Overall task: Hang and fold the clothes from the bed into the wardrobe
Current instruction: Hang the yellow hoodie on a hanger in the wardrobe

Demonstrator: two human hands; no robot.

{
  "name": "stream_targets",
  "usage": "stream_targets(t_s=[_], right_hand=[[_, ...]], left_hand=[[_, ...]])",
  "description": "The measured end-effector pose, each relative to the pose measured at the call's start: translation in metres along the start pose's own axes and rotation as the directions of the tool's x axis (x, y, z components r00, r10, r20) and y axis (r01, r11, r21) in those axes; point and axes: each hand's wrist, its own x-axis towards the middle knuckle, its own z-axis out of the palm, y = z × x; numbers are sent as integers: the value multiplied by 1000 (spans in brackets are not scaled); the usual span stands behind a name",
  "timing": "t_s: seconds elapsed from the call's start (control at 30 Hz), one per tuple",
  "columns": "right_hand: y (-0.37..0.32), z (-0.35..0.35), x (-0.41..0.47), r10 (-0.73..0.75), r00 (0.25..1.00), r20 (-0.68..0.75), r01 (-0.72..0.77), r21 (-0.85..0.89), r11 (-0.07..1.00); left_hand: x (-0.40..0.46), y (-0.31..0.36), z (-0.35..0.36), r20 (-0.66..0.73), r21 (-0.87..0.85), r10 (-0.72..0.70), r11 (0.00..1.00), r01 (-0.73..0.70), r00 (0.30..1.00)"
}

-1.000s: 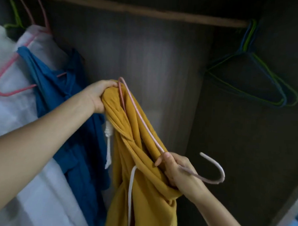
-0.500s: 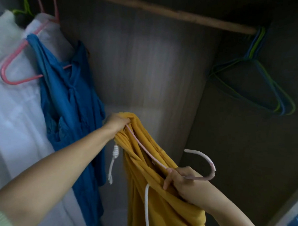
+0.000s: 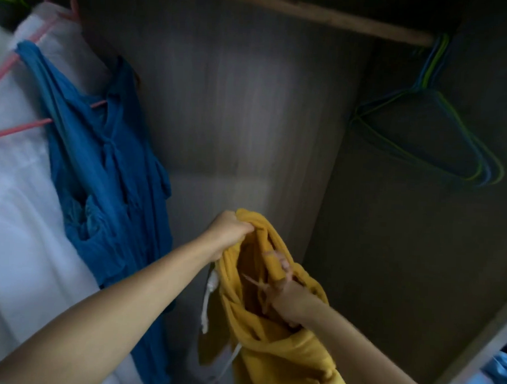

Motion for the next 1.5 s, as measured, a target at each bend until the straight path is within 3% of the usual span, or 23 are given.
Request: stream_targets(t_s=[0.07, 0.1, 0.23, 0.33, 0.43, 0.47, 0.53, 0.6, 0.67, 0.73, 0.77, 0.83, 0.9, 0.97, 1.07, 1.17, 1.23, 1.27, 1.3, 1.37, 1.4, 1.43, 1.5], right_hand=[[3, 29, 11, -19, 997, 72, 37, -259, 965], [4, 38, 11, -33, 996, 86, 55, -264, 963], [-6, -2, 0, -18, 1000, 17, 13, 272, 962], [-23, -35, -9, -115, 992, 46, 83, 447, 891], [-39, -40, -6, -92, 995, 49, 51, 548, 835], [-44, -39, -5, -64, 996, 67, 15, 568, 823], [-50, -39, 0, -21, 995, 93, -38, 594, 804], [-54, -49, 7, -29, 998, 50, -13, 670, 743], [-59, -63, 19, -60, 998, -35, 65, 763, 643], [-55, -66, 35, -55, 995, -84, 101, 817, 568], [-50, -58, 43, -22, 997, -80, 77, 792, 606], [-32, -28, 52, 71, 997, -43, -27, 643, 765], [-19, -9, 56, 113, 993, 27, -111, 500, 859], [-28, -23, 60, 112, 994, 21, -106, 522, 846], [-58, -50, 58, 33, 998, -49, 1, 573, 819], [-55, -29, 41, -8, 999, -46, 19, 254, 967], [-37, -14, 25, 44, 991, 124, -69, 209, 975], [-28, -16, 22, 68, 971, 228, -127, 254, 959], [-25, -25, 19, 74, 944, 322, -163, 259, 952], [-27, -54, 13, 20, 902, 431, -120, 208, 971], [-31, -71, 8, -34, 890, 454, -61, 194, 979], [-35, -85, 2, -76, 885, 459, -12, 186, 983], [-37, -111, -7, -123, 895, 429, 38, 201, 979]], left_hand=[[-4, 12, 12, 75, -149, 46, 988, -34, 996], [-3, 15, 13, 79, -185, 48, 982, -32, 996], [13, -6, -31, 58, -240, -189, 950, 198, 980], [14, -31, -51, 170, -230, -283, 920, 317, 944], [13, -23, -45, 238, -312, -142, 926, 214, 961], [12, -17, -40, 267, -248, -103, 954, 171, 958], [5, -12, -34, 218, 151, -27, 988, -6, 976], [-17, -11, -32, 9, 464, 265, 853, -239, 964], [-44, -19, -24, -4, 345, 498, 815, -466, 867], [-75, -26, -6, 329, 163, 320, 907, -387, 888], [-86, -32, 5, 516, 185, 125, 950, -253, 847], [-98, -49, 23, 651, 302, -70, 937, -173, 756], [-100, -54, 25, 618, 340, -14, 906, -251, 786], [-96, -42, 20, 500, 341, 119, 883, -322, 858], [-89, -22, 18, 356, 208, 254, 916, -342, 899], [-86, -23, 22, 471, 294, 225, 872, -392, 853], [-90, -39, 20, 573, 256, 218, 868, -425, 790], [-89, -46, 11, 513, 204, 321, 856, -476, 796], [-83, -54, -4, 348, 176, 450, 831, -528, 823], [-60, -66, -41, -92, 264, 595, 788, -556, 799], [-48, -69, -62, -218, 309, 577, 806, -505, 787], [-37, -74, -76, -244, 320, 506, 847, -424, 828], [-26, -87, -83, -35, 260, 283, 929, -265, 958]])
